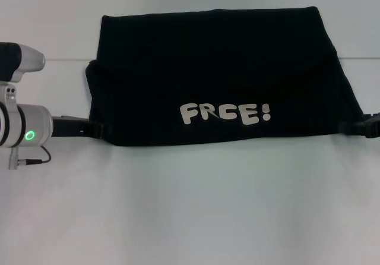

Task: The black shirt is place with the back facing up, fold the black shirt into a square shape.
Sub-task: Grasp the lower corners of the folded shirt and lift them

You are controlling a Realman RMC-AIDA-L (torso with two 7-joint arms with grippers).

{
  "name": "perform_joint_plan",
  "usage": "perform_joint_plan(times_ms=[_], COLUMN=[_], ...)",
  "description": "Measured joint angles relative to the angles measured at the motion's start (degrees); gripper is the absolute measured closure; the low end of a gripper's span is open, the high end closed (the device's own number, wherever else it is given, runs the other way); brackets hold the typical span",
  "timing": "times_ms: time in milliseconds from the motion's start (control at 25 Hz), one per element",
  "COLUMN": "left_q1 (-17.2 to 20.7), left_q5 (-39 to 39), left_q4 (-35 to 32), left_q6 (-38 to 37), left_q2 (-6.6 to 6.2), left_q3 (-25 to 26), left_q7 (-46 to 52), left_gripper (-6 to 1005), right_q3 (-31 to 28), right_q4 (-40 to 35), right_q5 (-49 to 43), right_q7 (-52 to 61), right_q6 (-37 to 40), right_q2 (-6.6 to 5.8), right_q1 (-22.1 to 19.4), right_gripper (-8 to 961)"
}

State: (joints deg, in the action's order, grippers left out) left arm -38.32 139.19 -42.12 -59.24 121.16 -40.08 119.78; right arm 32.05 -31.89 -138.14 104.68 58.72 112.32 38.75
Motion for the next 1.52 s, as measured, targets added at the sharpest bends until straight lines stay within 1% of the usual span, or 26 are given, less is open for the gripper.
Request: perform_joint_plan(times_ms=[200,600,800,1080,1200,1360,1520], left_q1=[0.00,0.00,0.00,0.04,0.07,0.11,0.21], left_q5=[-0.07,-0.01,-0.11,-0.24,-0.24,-0.24,-0.24], left_q4=[0.09,0.20,0.57,0.72,0.72,0.72,0.72], left_q6=[0.68,0.96,1.38,1.50,1.50,1.49,1.49], left_q2=[0.03,0.04,0.04,0.12,0.12,0.13,0.19], left_q3=[0.01,0.01,0.01,0.00,0.01,0.00,0.07], left_q7=[0.05,0.17,0.19,0.19,0.19,0.19,0.19], left_gripper=[1001,1000,1001,1001,1001,1000,1000], right_q3=[1.17,4.46,4.84,5.42,5.73,5.80,5.82], right_q4=[-0.02,-0.09,-1.22,-1.67,-1.69,-2.00,-2.21], right_q5=[-0.04,-0.18,-0.20,-0.29,-0.89,-2.43,-2.66], right_q7=[-0.18,-0.19,-0.19,-0.19,-0.18,-0.10,0.10], right_q6=[-1.02,-4.25,-4.71,-4.76,-4.84,-4.97,-4.83], right_q2=[0.04,0.62,0.98,1.06,1.22,1.83,1.95], right_q1=[0.01,-0.14,-0.27,-0.54,-0.53,-0.48,-0.48], right_gripper=[255,259,260,263,322,400,478])
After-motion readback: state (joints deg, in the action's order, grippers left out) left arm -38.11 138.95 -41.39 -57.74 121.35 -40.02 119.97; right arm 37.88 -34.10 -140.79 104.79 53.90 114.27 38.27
